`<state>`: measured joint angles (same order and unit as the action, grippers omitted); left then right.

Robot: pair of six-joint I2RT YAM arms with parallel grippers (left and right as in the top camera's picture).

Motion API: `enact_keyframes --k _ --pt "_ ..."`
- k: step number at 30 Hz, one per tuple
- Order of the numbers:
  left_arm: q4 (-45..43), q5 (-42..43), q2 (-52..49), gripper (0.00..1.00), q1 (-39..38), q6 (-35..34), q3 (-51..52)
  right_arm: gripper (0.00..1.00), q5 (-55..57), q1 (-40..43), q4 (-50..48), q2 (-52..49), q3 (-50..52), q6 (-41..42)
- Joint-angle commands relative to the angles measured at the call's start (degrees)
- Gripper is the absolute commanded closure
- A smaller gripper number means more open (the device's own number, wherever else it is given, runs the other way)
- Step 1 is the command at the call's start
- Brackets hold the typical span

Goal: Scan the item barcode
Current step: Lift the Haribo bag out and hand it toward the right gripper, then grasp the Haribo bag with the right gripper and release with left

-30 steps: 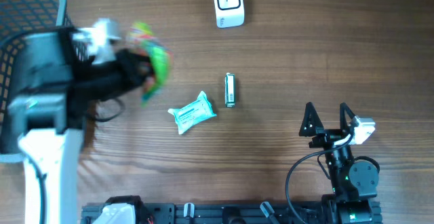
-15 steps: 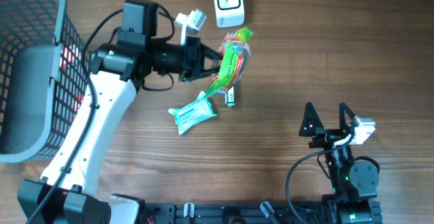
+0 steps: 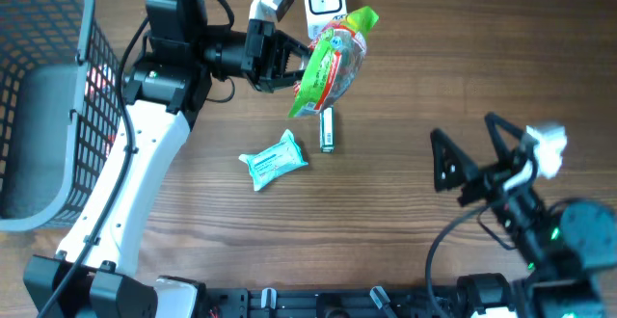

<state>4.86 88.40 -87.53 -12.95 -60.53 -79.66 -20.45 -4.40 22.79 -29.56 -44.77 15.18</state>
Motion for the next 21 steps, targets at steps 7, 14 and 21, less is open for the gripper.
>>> enact_keyframes --k 7,14,21 --pt "-1.38 1.53 2.43 0.96 -0.28 -6.45 -0.59 0.08 -26.23 0.17 11.74 -25.42 -24.74 2.08" --pt "-1.25 1.38 3.37 0.96 -4.55 -7.76 -0.59 0.02 -44.15 0.26 10.62 -35.12 -24.70 -8.90" --pt "-1.25 1.33 3.65 0.95 -8.96 -7.74 -0.59 0.09 -72.22 0.37 -5.84 -44.52 -24.70 -11.82"
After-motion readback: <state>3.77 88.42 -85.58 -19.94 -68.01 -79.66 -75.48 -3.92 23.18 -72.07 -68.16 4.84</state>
